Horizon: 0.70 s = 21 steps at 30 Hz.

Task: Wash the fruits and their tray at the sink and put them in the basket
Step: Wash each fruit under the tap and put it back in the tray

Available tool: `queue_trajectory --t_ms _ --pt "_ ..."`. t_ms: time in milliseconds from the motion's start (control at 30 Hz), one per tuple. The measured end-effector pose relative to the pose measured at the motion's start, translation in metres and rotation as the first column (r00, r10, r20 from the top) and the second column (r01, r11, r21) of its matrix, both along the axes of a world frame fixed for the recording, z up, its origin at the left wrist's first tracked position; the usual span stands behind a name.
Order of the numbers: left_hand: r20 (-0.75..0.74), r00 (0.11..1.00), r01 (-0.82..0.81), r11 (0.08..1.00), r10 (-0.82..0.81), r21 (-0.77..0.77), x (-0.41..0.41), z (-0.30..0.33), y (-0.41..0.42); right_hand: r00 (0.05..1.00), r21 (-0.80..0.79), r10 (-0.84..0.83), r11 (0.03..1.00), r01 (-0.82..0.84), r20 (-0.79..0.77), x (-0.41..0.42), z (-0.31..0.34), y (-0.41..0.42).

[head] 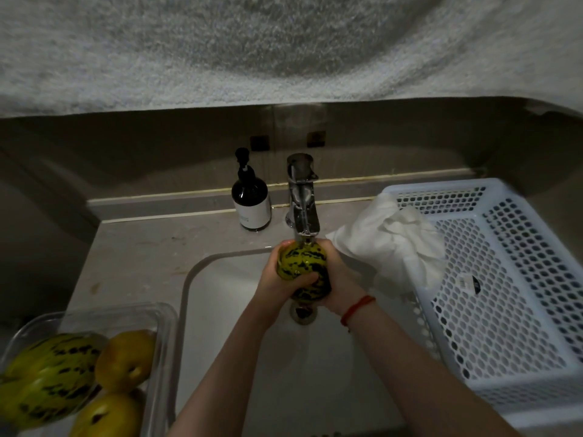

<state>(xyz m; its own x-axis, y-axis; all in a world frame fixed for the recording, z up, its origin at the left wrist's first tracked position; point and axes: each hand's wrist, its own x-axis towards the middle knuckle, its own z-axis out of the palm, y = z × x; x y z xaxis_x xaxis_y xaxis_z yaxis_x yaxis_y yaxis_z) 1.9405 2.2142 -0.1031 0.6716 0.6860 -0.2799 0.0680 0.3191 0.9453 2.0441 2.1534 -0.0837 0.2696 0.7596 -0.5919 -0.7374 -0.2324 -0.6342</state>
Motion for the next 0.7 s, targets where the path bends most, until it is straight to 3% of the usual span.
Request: queue_trajectory --t_ms 67,167,267,333,433,533,633,700 --pt "0.100 0.994 -0.011 0.962 0.040 -0.272 -0.001 -0.001 -0.002 0.957 0.036 -0.074 0.997 0.067 0.281 -0.007 -0.004 0.001" --pt "0.043 0.999 0.006 0.841 0.021 -0.541 -0.003 0.005 -0.001 0.709 0.077 -0.088 0.996 0.047 0.699 -0.014 -0.008 -0.003" --pt "0.053 0.998 0.049 0.757 -0.020 -0.651 -0.001 0.010 0.007 0.522 0.156 -0.116 0.987 -0.034 0.845 -0.017 -0.017 -0.005" --pt "0.020 1.000 0.003 0.780 0.012 -0.626 0.002 0.012 0.006 0.509 0.148 -0.083 0.985 -0.090 0.857 -0.014 -0.021 -0.005" --pt "-0.001 0.996 -0.082 0.880 0.093 -0.468 0.006 0.002 0.000 0.727 0.092 -0.049 0.996 -0.019 0.684 -0.006 -0.020 0.003" --pt "-0.035 0.995 -0.101 0.982 0.097 -0.157 0.011 -0.001 -0.004 0.961 -0.122 -0.063 0.988 0.098 0.268 -0.003 -0.018 0.009" --pt "-0.083 0.996 -0.032 0.997 0.038 0.074 0.011 0.002 0.000 0.994 -0.133 0.037 0.990 -0.051 -0.104 0.004 -0.013 -0.004" --pt "-0.113 0.993 0.037 0.989 -0.020 0.144 0.011 0.002 0.004 0.984 -0.072 0.005 0.997 -0.018 -0.179 0.011 -0.013 -0.008"
